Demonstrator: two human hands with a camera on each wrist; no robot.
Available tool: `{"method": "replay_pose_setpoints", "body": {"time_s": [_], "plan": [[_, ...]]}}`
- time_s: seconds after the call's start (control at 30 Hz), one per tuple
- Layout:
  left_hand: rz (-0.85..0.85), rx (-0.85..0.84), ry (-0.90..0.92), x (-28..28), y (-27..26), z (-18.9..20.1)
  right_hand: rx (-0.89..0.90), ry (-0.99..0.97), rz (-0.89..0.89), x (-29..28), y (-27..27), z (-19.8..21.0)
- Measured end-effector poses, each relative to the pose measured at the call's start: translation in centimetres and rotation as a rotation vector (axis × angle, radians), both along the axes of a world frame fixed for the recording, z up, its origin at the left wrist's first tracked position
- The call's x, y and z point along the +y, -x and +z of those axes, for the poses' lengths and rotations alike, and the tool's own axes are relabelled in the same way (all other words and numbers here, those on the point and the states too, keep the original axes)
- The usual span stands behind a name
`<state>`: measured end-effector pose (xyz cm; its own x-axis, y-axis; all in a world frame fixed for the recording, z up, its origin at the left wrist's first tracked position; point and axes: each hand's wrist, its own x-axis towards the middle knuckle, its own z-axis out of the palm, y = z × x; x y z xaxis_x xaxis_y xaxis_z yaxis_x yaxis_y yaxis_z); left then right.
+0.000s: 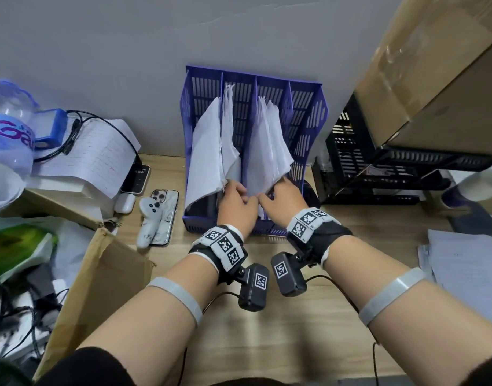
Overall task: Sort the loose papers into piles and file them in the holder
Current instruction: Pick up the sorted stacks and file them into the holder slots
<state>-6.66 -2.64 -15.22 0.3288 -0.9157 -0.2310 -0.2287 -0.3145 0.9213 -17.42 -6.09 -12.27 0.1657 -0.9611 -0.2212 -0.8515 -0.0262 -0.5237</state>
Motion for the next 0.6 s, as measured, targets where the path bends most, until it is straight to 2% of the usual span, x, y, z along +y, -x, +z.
{"method": "replay_pose_setpoints", "body": {"time_s": [0.13,0.23,0.33,0.43,0.6], "plan": [[-0.053,-0.032,0.0,1.0,3.9,-0.8,-0.078,-0.036,-0.063,2.5,5.6,-2.0],[-0.201,0.04,-0.036,1.8,8.8,-1.6,-0.08,-0.093,-0.167,5.0,12.0,-4.2],[-0.347,0.148,-0.122,2.9,15.0,-3.0,-0.001,-0.148,-0.337,8.2,20.0,-6.3],[-0.487,0.207,-0.203,4.5,21.3,-4.4,0.154,-0.221,-0.463,11.4,28.7,-7.7],[-0.59,0.263,-0.315,7.6,31.0,-7.7,0.266,-0.311,-0.632,16.3,41.5,-9.5]]}}
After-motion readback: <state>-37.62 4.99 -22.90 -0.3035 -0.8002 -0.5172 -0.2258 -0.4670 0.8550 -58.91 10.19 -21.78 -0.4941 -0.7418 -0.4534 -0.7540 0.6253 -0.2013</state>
